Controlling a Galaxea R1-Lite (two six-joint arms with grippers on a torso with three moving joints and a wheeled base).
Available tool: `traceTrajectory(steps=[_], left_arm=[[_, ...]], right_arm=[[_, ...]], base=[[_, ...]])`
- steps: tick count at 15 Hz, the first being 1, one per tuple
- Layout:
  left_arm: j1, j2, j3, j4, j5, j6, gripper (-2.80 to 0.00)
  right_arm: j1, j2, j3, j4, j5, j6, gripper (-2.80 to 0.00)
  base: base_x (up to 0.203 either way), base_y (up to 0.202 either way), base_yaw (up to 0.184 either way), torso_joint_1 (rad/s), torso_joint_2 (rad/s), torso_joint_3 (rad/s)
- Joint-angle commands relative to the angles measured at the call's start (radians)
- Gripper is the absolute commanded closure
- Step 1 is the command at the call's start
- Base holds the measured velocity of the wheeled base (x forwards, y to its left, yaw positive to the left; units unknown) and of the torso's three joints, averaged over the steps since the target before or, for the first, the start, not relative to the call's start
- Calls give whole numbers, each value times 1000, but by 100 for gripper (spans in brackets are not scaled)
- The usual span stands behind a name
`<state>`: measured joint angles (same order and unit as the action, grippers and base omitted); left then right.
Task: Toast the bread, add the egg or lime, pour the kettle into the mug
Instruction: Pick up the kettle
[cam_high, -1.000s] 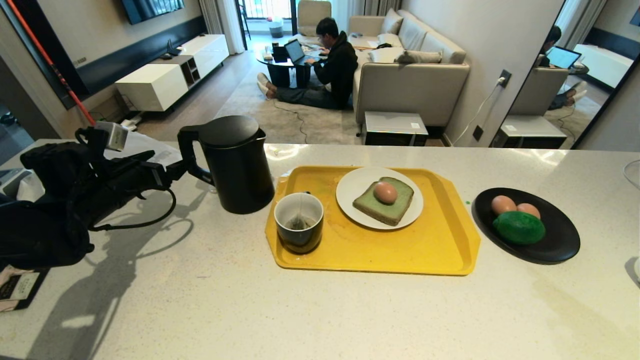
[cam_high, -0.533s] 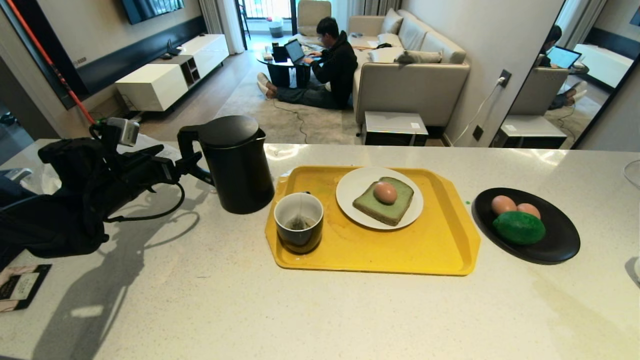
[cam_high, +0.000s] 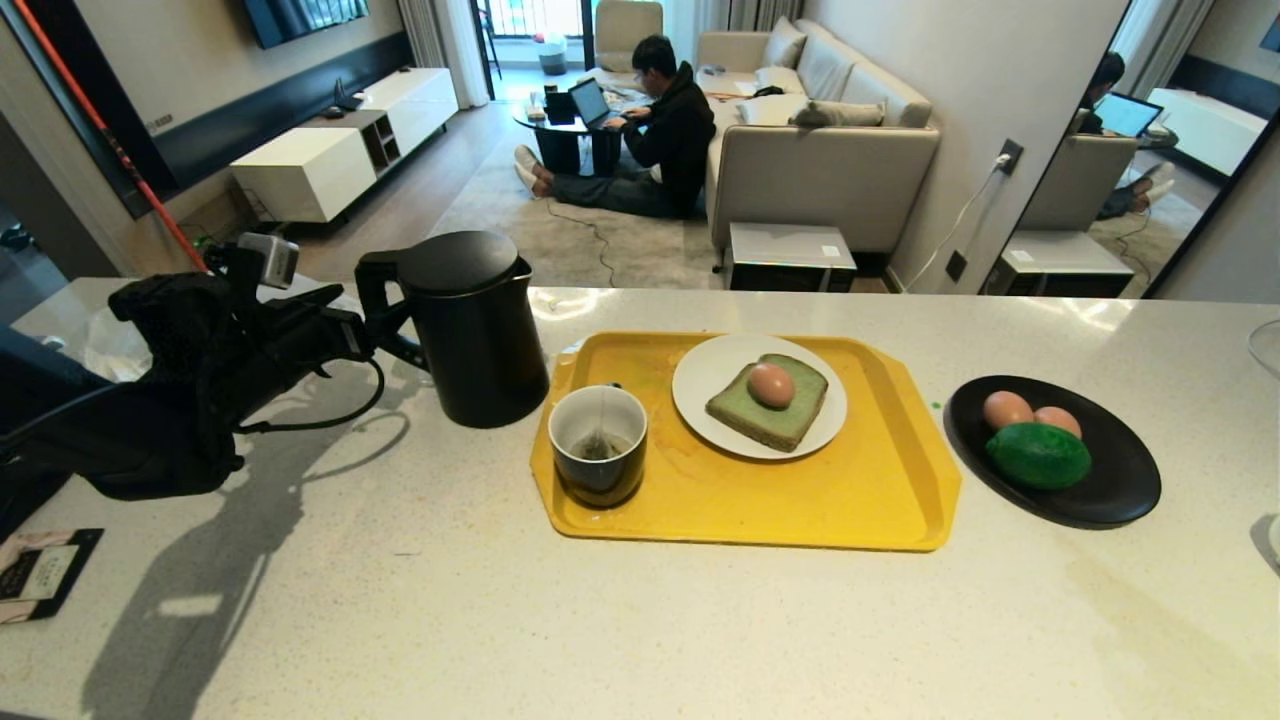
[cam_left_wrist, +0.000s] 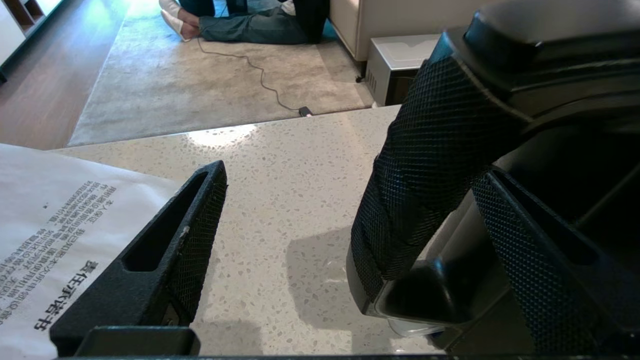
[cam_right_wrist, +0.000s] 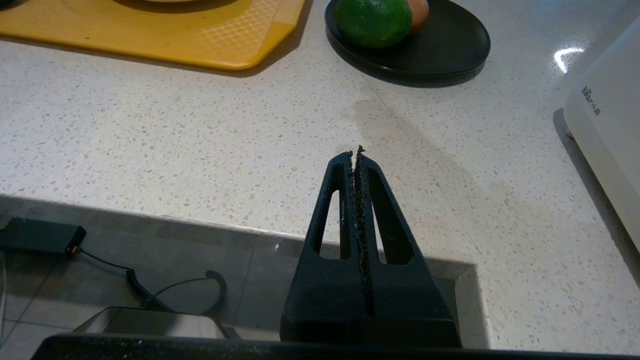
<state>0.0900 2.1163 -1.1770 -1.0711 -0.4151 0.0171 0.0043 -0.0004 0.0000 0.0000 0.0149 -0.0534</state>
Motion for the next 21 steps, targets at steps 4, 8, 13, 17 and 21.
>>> traceTrajectory(steps=[4,8,13,17,21], left_arm=[[-10,20,-59,37,-4,0,-280],[-11,34,-99,74,-4,1,-280],[-19,48,-130,99,-4,1,0],[-24,68,-187,115,-4,1,0],[-26,54,-185,108,-4,-6,0]], right_arm=[[0,0,2,0,0,0,0],[0,0,2,0,0,0,0],[0,0,2,0,2,0,0],[0,0,2,0,0,0,0],[0,0,2,0,0,0,0]], base=[[0,0,0,0,0,0],[0,0,0,0,0,0],[0,0,0,0,0,0],[0,0,0,0,0,0],[0,0,0,0,0,0]])
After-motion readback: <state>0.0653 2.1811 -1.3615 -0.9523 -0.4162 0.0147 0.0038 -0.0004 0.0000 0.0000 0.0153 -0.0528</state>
